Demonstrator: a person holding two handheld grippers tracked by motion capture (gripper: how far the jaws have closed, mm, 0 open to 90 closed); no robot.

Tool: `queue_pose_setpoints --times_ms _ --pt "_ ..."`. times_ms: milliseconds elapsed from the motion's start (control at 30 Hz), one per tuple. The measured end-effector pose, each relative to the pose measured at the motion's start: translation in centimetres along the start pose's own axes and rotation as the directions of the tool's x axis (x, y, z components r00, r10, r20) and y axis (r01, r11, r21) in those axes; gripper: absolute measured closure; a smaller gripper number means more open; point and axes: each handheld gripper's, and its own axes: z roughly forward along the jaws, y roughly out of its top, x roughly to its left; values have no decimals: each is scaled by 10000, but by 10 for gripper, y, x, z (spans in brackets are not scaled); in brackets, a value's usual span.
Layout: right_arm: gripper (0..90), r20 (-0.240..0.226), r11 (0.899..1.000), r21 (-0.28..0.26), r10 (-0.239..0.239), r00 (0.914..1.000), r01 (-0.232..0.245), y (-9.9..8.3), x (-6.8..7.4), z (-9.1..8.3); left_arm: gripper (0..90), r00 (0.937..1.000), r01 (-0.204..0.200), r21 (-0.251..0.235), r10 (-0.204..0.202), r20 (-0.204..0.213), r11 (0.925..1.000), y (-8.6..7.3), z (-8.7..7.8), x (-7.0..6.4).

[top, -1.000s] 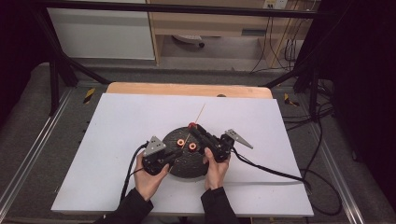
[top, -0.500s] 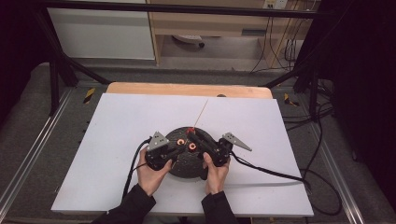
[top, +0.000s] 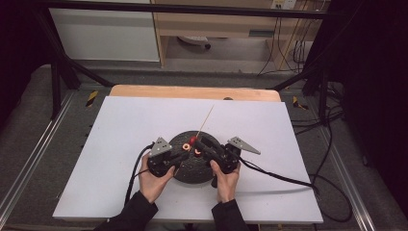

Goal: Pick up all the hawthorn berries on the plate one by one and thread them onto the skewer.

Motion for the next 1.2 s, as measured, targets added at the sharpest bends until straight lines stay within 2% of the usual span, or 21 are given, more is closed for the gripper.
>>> queue_pose_setpoints --times_ms 200,233,267,333,500,633,667,700,733,800,833,867,900,933,967,1033,1200 --pt "313 245 9935 868 -755 9968 732 13 -6 -11 887 10000 -80 161 80 -11 9998 -7 -10 9" --pt "313 245 9935 868 -755 9968 732 13 -6 -11 887 10000 -90 209 91 -29 9997 -9 -12 11" --pt "243 313 9859 1371 -1009 9944 957 16 -9 -14 887 9999 -87 297 89 -63 9995 -12 -16 15" --pt "192 470 9726 1906 -1446 9884 1332 18 -11 -15 886 9999 -86 389 89 -70 9992 -14 -20 18" --pt "94 625 9374 2941 -2134 9750 1863 21 -15 -17 887 9996 -235 539 243 -145 9983 -20 -29 21" --pt "62 580 9014 3774 -2519 9660 2124 23 -18 -18 886 9996 -247 618 256 -138 9978 -27 -37 25" --pt "57 601 8929 3926 -2642 9626 2206 23 -19 -18 887 9996 -227 645 235 -122 9977 -29 -40 26" --pt "57 601 8929 3926 -2642 9626 2206 23 -19 -18 887 9996 -242 674 251 -132 9974 -31 -42 27" --pt "43 629 8757 4233 -2842 9567 2323 23 -19 -19 886 9994 -276 700 288 -167 9972 -32 -44 28" --pt "32 630 8583 4534 -2998 9519 2403 23 -20 -19 886 9993 -299 749 315 -196 9967 -35 -47 31" --pt "32 630 8583 4534 -2998 9519 2403 23 -20 -19 886 9994 -291 770 306 -186 9966 -36 -49 32" --pt "31 655 8496 4671 -3093 9487 2448 23 -21 -18 886 9994 -284 798 298 -158 9964 -38 -51 33" --pt "27 646 8326 4955 -3193 9454 2473 24 -23 -18 886 9994 -307 819 320 -151 9962 -39 -53 34" --pt "27 647 8273 5036 -3236 9440 2490 24 -23 -18 886 9993 -326 842 340 -158 9959 -40 -55 34" --pt "27 647 8273 5036 -3236 9440 2490 24 -23 -18 886 9993 -337 881 352 -157 9955 -42 -57 36" --pt "27 666 8142 5249 -3301 9416 2483 25 -24 -18 886 9996 -263 882 273 -106 9958 -45 -63 40" --pt "30 662 7709 5763 -3749 9247 2712 30 -24 -14 886 9992 -358 1030 374 -136 9940 -52 -72 46"
